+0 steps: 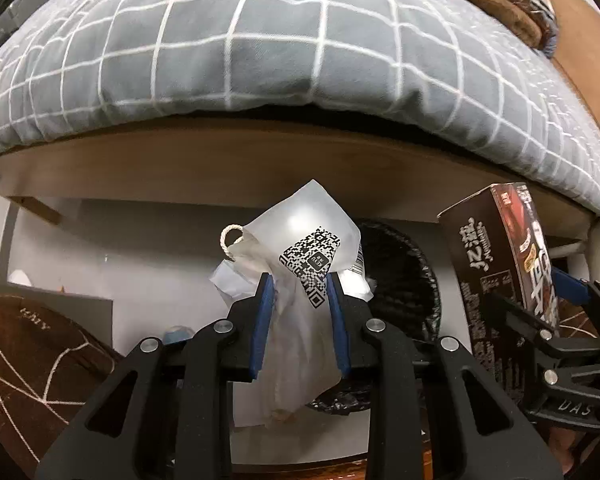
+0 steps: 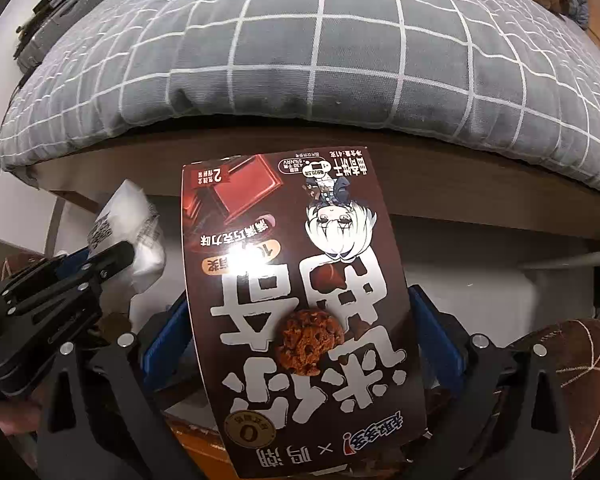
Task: Collect trash
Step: 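Carry the pouch and chocolate box from the bed down over the bin, then open the right tool to drop the box while the left tool releases the pouch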
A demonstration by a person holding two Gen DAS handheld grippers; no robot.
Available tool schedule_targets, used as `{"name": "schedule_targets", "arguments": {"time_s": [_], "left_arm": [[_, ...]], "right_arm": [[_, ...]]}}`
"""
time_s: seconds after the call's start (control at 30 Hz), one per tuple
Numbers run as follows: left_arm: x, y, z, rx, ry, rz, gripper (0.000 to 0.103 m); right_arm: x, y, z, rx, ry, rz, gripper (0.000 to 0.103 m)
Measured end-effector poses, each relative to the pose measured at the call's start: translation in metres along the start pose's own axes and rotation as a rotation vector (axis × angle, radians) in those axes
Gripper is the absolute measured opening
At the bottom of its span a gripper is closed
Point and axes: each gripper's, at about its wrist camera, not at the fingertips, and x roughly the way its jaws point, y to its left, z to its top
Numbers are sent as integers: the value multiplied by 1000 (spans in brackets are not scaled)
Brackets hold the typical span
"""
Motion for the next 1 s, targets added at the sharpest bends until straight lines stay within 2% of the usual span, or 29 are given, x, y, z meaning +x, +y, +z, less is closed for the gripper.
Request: {"name": "schedule_targets", "arguments": {"time_s": [0.07,0.1,0.4,0.6,0.8,1.0], "left_arm": [[0,-3,0,-3,1,0,27],[1,-3,1,-2,0,3,27],[0,-4,1,-2,2,-1,27],[-2,-5,3,-8,1,-13,27],[0,-30,5,23,-1,-37,27],[16,-65,-2,83,38,-62,27]], "right_arm": [[1,-3,-1,8,-5,-5,95],[2,-4,-1,27,-73,-19,95],[15,-4,-7,34,-68,4,95],[8,-14,-14,47,-97,-6,95],[-12,-42,-25,90,-147,-35,95],[-21,-71,-34,114,-180,-55,95]]}}
